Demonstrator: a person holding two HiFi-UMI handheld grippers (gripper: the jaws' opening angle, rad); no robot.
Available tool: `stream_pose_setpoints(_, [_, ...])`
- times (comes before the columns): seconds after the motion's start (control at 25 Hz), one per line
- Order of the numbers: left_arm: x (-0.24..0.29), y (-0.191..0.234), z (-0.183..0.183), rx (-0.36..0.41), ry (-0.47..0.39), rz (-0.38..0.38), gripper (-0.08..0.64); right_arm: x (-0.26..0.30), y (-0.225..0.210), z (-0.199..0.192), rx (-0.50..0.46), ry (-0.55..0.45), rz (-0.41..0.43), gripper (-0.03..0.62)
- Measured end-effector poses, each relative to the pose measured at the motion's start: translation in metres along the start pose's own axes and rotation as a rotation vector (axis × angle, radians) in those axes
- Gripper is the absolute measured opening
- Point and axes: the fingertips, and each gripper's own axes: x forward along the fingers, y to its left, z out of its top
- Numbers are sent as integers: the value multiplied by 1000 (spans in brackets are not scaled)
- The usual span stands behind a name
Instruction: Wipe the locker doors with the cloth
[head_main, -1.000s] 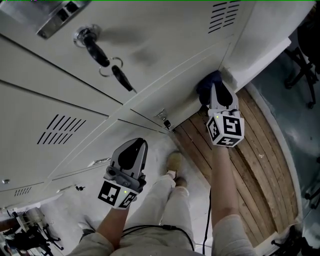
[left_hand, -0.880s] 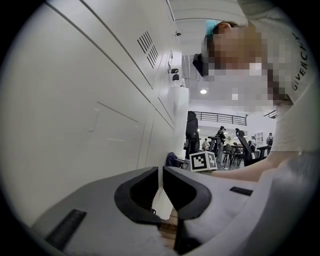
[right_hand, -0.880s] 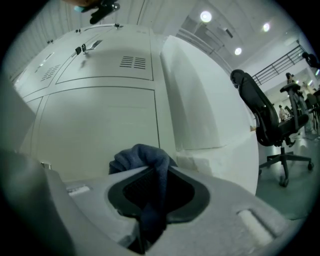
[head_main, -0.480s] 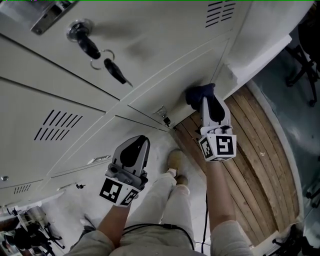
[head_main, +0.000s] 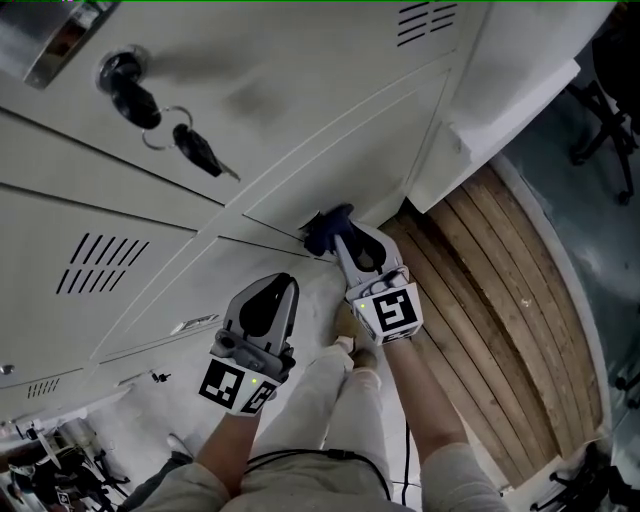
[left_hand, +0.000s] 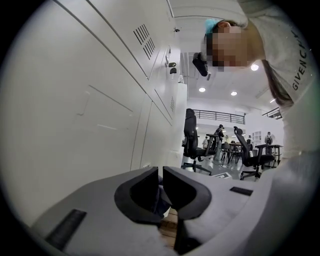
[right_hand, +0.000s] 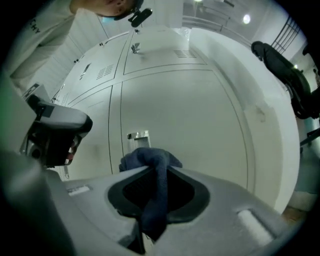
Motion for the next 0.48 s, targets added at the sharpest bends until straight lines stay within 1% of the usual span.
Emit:
stream_pose_setpoints(0.12, [0, 4, -3, -5, 5, 8, 26, 7, -3, -5, 1, 19, -12, 61])
stream_pose_setpoints(0.24, [0, 5, -5, -9, 9, 9, 26, 9, -18, -5, -24, 29, -34, 73])
stream_pose_setpoints(0.4, [1, 8, -9, -15, 16, 13, 26, 6, -63, -10, 31, 46, -143, 69])
stream_pose_setpoints(0.48, [1, 8, -12, -19, 19, 14, 26, 5, -86, -11, 20, 60, -178, 69])
